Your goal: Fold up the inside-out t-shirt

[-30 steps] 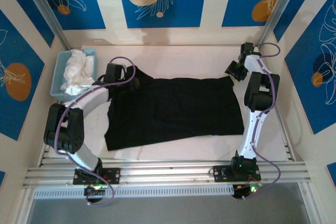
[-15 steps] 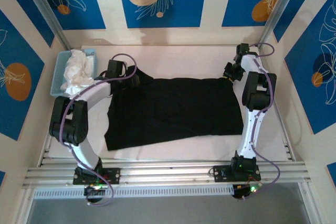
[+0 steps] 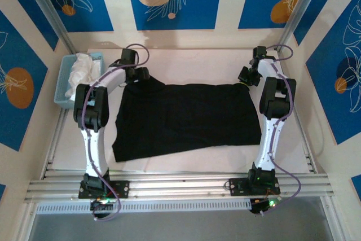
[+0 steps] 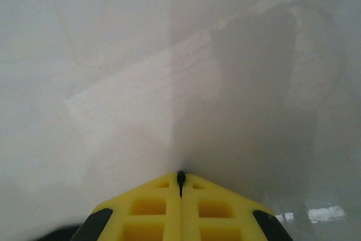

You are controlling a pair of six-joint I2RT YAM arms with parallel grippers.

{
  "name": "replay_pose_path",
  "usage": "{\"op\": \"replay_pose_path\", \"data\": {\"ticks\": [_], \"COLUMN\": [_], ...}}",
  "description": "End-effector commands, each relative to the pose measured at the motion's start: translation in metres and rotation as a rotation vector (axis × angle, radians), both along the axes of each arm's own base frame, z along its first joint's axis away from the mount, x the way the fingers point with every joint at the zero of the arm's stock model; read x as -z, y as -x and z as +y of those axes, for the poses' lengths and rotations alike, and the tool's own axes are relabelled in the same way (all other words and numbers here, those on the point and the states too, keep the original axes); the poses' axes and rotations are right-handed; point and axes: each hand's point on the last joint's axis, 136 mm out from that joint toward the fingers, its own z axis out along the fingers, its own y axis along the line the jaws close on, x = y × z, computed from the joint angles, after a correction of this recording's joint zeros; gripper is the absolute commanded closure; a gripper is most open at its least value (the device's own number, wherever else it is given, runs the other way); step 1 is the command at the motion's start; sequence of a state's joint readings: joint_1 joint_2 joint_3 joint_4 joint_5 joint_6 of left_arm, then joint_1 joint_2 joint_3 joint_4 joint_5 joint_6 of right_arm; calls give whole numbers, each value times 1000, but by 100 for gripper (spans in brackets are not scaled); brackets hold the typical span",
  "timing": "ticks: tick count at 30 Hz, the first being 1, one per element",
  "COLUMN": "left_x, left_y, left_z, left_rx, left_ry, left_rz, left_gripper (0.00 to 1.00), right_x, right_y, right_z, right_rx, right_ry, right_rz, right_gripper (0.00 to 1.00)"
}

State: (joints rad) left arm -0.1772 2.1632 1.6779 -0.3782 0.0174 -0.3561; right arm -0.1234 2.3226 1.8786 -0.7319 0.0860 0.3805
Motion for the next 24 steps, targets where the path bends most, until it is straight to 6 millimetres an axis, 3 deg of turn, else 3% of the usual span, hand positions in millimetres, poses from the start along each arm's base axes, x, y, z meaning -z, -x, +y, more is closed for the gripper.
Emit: {"op": "replay_pose_path", "data": {"ticks": [1, 7, 13, 24], "left_x": [12, 26, 28, 21], "left_y": [2, -3, -16, -34], "left_z": [10, 9, 9, 16], "left_rx": [5, 15, 21, 27], "left_ry": [-13, 43, 77, 67], "left_rz": [66, 95, 80, 45], "left_gripper": [32, 39, 54, 55], "right_x": [-6, -5, -6, -3], "right_y": [3, 5, 3, 4], "right_z": [7, 6, 9, 9], "right_rx": [-28, -26, -30, -33], "right_ry": [-9, -15, -28, -26], "right_rz": [-12, -9, -15, -10], "right_gripper": [99, 100, 100, 100]}}
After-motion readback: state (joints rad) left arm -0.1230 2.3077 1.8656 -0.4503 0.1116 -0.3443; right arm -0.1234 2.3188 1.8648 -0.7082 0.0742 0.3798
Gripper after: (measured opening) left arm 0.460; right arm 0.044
